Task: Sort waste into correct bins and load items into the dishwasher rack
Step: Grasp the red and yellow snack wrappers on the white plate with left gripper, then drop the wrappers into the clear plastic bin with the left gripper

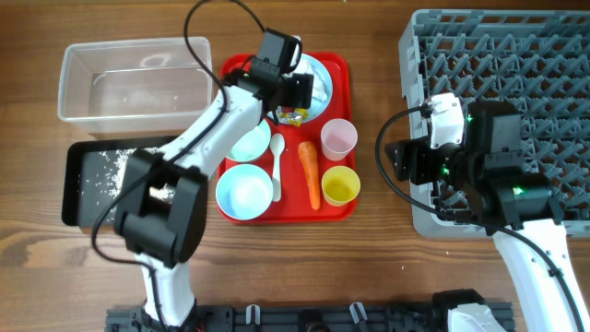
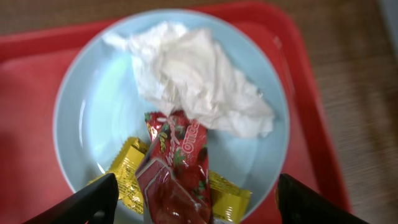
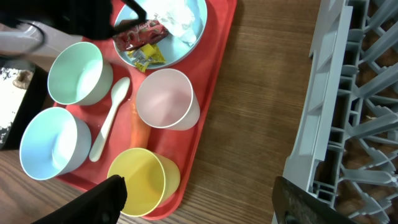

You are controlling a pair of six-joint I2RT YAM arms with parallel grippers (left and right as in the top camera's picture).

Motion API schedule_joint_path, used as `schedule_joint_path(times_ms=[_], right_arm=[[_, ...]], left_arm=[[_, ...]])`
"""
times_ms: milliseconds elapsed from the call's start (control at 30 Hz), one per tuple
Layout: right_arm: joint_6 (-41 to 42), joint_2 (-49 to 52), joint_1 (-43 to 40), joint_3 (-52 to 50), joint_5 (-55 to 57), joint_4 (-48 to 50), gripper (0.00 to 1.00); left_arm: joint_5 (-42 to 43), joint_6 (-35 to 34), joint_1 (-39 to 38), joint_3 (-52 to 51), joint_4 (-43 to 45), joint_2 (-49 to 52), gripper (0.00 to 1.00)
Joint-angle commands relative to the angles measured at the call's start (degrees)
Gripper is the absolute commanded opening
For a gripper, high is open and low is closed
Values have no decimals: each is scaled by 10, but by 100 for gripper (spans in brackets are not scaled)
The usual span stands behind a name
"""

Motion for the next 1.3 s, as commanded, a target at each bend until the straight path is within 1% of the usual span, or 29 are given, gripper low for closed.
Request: schedule_joint_path(times_ms=[0, 233, 300, 367, 400, 433, 467, 500, 533, 567, 667, 700, 900, 1067, 1267], right_arm=[[2, 4, 2, 13, 4, 0, 78], [2, 4, 2, 13, 4, 0, 78], [2, 4, 2, 13, 4, 0, 78], [2, 8, 2, 13, 4, 0, 78], [2, 10, 2, 13, 4, -1, 78], [2, 14, 2, 13, 4, -1, 78], [3, 17, 2, 13, 4, -1, 77], [2, 21, 2, 13, 4, -1, 77], [2, 25, 2, 13, 4, -1, 77], [3, 30, 2, 13, 4, -1, 77], [3, 40, 2, 13, 4, -1, 77], [3, 41, 2, 13, 4, -1, 77], [2, 41, 2, 13, 4, -1, 77], [3, 41, 2, 13, 4, 0, 77], [2, 41, 2, 13, 4, 0, 77]], left_arm=[[7, 5, -3, 5, 2, 28, 83], [7, 5, -3, 5, 10, 76, 83], [7, 5, -5, 5, 10, 86, 81], [7, 5, -7, 5, 11, 94, 75], [7, 5, -7, 5, 11, 94, 68], [7, 5, -6, 5, 11, 94, 63], [7, 5, -6, 5, 12, 94, 54], [7, 5, -6, 5, 12, 94, 45], [7, 5, -6, 5, 12, 94, 31], [7, 5, -6, 5, 13, 94, 23], [7, 5, -6, 5, 19, 94, 6], [7, 5, -6, 5, 21, 94, 4], [7, 5, -6, 5, 23, 79, 4], [6, 5, -5, 5, 20, 13, 4], [5, 5, 23, 5, -24, -69, 4]])
